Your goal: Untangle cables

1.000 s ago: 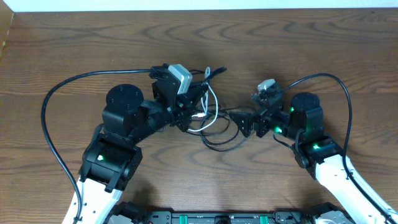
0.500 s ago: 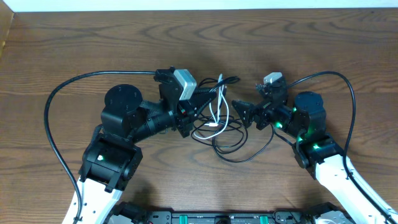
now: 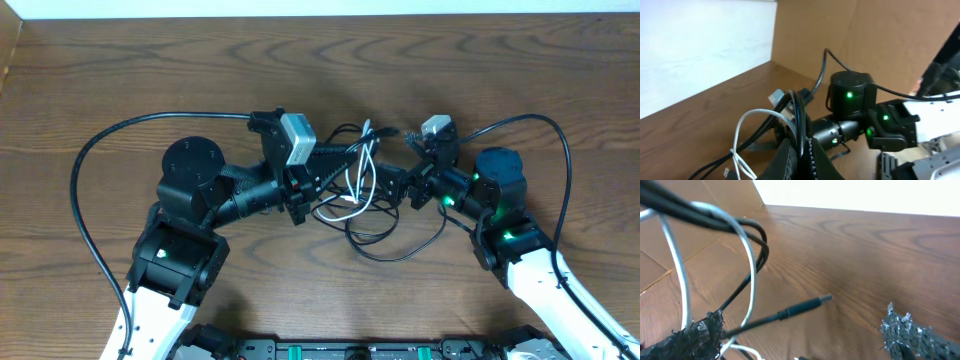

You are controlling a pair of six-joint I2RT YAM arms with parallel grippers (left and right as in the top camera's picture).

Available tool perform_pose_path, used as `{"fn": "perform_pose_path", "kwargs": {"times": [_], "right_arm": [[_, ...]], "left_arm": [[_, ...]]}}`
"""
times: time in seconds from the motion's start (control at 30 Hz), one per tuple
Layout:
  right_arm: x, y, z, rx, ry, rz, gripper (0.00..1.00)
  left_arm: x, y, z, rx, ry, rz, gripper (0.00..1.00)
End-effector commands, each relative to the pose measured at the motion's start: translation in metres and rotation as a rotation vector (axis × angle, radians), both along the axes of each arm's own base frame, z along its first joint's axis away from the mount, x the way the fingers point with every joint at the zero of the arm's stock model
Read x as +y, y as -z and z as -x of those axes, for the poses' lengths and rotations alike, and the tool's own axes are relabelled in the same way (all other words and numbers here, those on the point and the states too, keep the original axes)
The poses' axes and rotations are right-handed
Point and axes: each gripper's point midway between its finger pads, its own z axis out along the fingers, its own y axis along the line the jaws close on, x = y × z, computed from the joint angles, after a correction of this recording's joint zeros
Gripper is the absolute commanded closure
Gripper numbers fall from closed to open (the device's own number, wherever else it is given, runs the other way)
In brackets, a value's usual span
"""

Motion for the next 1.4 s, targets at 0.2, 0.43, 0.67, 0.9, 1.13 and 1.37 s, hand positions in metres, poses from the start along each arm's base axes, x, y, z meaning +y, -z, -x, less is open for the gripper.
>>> {"fn": "perform_pose_path", "kwargs": {"times": [0.2, 0.43, 0.67, 0.9, 1.13, 1.37], "right_arm": [[0.0, -0.006, -0.006, -0.012, 0.036, -0.014, 0.01], [-0.05, 0.042, -0.026, 0.173, 0.376, 0.097, 0.05], [-0.084, 0.075, -0.021, 0.32, 0.578, 0.162, 0.05], [-0.097, 0.086, -0.016, 0.351, 0.634, 0.218, 0.05], [-0.123, 0.107, -0.003, 0.433, 0.713, 0.311, 0.1], [-0.146, 0.118, 0.003, 0.496, 0.77, 0.337, 0.28]], "left_arm": [[-0.015, -0.015, 0.023, -0.03, 0.104, 0.026, 0.92], [-0.017, -0.018, 0.028, -0.041, 0.131, 0.032, 0.92], [-0.017, -0.019, 0.027, -0.051, 0.127, 0.035, 0.92], [-0.016, -0.022, 0.026, -0.063, 0.123, 0.04, 0.92], [-0.002, -0.024, 0.002, -0.08, -0.004, 0.039, 0.93], [0.01, -0.024, -0.013, -0.082, -0.078, 0.035, 0.92]]}}
